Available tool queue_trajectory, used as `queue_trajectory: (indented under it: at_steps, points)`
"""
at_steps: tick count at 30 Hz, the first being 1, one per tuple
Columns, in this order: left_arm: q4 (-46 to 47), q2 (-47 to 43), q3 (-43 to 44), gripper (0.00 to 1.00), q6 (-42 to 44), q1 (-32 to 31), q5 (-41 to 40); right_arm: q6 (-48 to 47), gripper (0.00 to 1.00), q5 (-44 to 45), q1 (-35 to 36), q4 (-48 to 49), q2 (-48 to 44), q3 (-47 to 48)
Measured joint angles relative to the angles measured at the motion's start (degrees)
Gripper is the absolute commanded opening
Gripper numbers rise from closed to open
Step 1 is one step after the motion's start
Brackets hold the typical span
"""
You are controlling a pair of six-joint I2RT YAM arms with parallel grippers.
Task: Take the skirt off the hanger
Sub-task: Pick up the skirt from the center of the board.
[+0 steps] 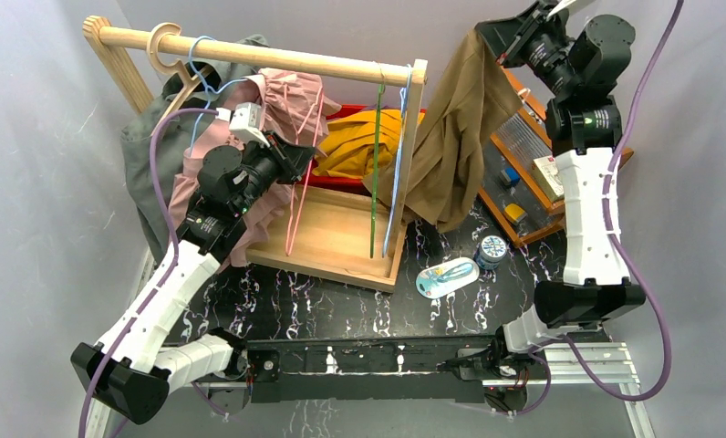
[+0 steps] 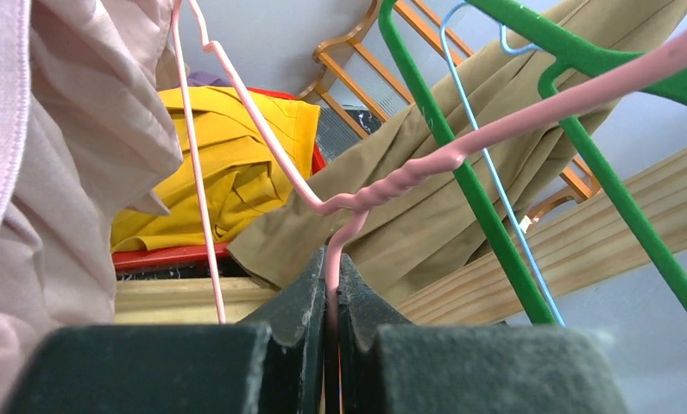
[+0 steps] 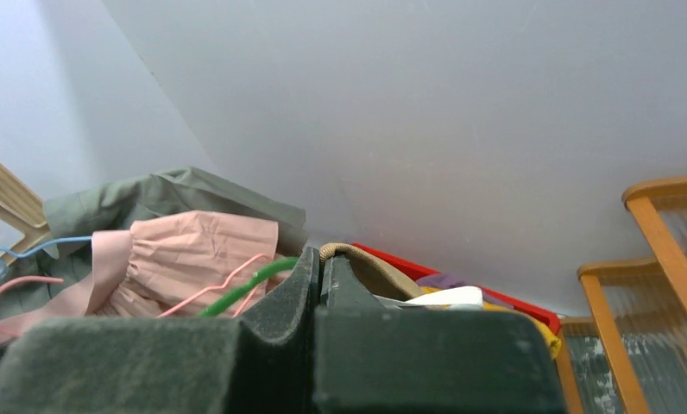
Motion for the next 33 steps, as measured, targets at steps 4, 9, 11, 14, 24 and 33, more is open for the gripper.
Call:
queue_trajectory:
  at_steps: [4,9,11,14,24,33]
  points:
    - [-0.17,0.0,0.0,0.0,-0.09,0.0,0.26,-0.28,0.0,-0.98,-0.2,1.6,-2.1,-6.84]
    - [-0.39,0.0,0.0,0.0,-0.48,0.0,0.7,0.57,0.0,-6.56,0.04,2.64,0.72,-15.21]
    - [-0.39,0.0,-0.02,0.0,-0.68,0.0,0.79,0.59,0.0,-7.89,0.81,2.62,2.54,-18.67]
    - [-0.46,-0.07,-0.07,0.0,-0.7,0.0,0.81,-0.2,0.0,-9.44,3.43,0.72,3.96,-25.24]
    - [-0.81,-0.09,-0.09,0.0,-1.16,0.0,1.51,-8.68,0.02,1.51,6.45,-15.41,6.54,-34.36]
    - [-0.76,-1.14,-1.84,0.0,-1.14,0.0,1.99,-13.2,0.84,10.73,6.21,-23.26,6.69,-39.23]
